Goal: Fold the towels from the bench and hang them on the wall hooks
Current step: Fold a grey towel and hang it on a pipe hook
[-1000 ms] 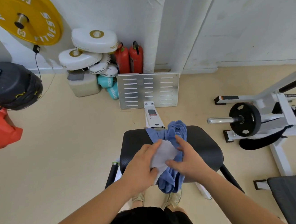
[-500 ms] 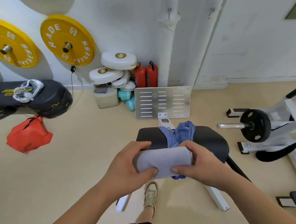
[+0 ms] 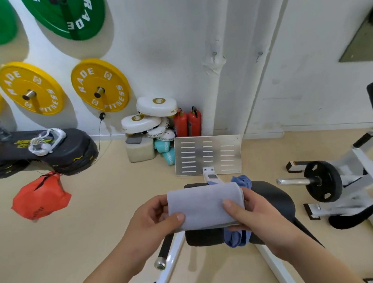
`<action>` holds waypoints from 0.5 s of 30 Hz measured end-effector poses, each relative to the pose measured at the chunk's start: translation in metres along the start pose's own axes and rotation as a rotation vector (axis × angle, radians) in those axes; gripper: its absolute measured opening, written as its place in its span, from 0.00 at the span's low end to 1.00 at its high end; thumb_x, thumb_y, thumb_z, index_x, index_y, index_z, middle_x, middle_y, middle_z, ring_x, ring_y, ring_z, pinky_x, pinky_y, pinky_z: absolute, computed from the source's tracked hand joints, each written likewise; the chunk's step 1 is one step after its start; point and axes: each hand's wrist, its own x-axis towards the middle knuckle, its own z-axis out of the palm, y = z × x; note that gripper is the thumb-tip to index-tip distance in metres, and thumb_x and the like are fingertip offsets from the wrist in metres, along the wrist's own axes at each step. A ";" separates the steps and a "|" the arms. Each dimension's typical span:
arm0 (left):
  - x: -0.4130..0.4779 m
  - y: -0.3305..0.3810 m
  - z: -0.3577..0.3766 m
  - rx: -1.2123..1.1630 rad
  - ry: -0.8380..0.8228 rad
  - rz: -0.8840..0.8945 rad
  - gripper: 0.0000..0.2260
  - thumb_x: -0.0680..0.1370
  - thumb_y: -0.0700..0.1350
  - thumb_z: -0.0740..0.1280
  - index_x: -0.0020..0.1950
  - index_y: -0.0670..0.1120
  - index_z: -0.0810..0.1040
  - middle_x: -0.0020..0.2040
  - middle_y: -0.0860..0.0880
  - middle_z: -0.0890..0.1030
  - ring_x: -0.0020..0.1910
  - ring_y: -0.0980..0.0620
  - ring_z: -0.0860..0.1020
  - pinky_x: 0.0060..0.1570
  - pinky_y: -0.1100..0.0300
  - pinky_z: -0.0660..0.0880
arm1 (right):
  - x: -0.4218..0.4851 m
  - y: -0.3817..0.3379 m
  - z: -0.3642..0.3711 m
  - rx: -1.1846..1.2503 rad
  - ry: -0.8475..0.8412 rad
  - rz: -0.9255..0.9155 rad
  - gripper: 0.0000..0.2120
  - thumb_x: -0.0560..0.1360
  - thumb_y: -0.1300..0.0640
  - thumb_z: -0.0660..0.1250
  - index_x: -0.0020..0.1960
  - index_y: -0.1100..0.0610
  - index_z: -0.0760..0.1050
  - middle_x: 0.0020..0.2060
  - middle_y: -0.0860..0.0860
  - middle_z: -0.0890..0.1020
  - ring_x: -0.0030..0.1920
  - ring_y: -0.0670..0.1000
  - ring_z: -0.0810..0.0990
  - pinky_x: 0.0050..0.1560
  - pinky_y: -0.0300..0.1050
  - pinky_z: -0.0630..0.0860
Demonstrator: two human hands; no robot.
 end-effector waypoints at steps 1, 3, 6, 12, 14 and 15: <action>0.003 0.001 -0.012 -0.014 0.032 0.003 0.19 0.71 0.44 0.75 0.62 0.48 0.81 0.57 0.47 0.86 0.56 0.45 0.84 0.57 0.47 0.82 | 0.009 -0.008 0.010 -0.006 -0.026 0.019 0.22 0.76 0.43 0.72 0.67 0.46 0.75 0.58 0.47 0.84 0.59 0.51 0.84 0.58 0.52 0.83; 0.011 0.001 -0.043 -0.038 0.092 -0.001 0.16 0.75 0.41 0.74 0.63 0.48 0.81 0.57 0.47 0.86 0.55 0.43 0.84 0.56 0.46 0.82 | 0.033 -0.024 0.032 -0.006 -0.076 0.049 0.17 0.77 0.46 0.70 0.65 0.46 0.77 0.56 0.46 0.85 0.58 0.50 0.85 0.58 0.51 0.84; 0.027 0.003 -0.101 -0.069 0.174 -0.014 0.16 0.75 0.39 0.74 0.62 0.47 0.81 0.55 0.47 0.87 0.54 0.40 0.84 0.54 0.45 0.83 | 0.078 -0.046 0.079 -0.043 -0.131 0.004 0.18 0.78 0.50 0.70 0.67 0.46 0.76 0.57 0.48 0.86 0.57 0.51 0.85 0.59 0.54 0.83; 0.094 0.028 -0.246 -0.024 0.226 0.006 0.18 0.70 0.39 0.78 0.59 0.48 0.83 0.52 0.48 0.87 0.50 0.45 0.86 0.51 0.52 0.82 | 0.202 -0.079 0.200 -0.254 0.090 -0.273 0.25 0.79 0.56 0.71 0.66 0.29 0.71 0.54 0.50 0.83 0.49 0.51 0.85 0.52 0.43 0.81; 0.121 0.040 -0.292 0.035 0.239 0.016 0.17 0.72 0.35 0.77 0.57 0.49 0.83 0.49 0.50 0.87 0.47 0.50 0.85 0.47 0.58 0.81 | 0.238 -0.091 0.234 -0.276 0.143 -0.308 0.26 0.79 0.58 0.71 0.65 0.29 0.73 0.55 0.48 0.83 0.51 0.47 0.84 0.54 0.43 0.81; 0.133 0.048 -0.311 0.066 0.242 0.029 0.18 0.72 0.35 0.77 0.57 0.51 0.83 0.49 0.53 0.87 0.45 0.51 0.85 0.46 0.59 0.81 | 0.253 -0.101 0.249 -0.280 0.159 -0.315 0.25 0.79 0.59 0.71 0.64 0.30 0.73 0.54 0.47 0.84 0.50 0.46 0.84 0.53 0.43 0.82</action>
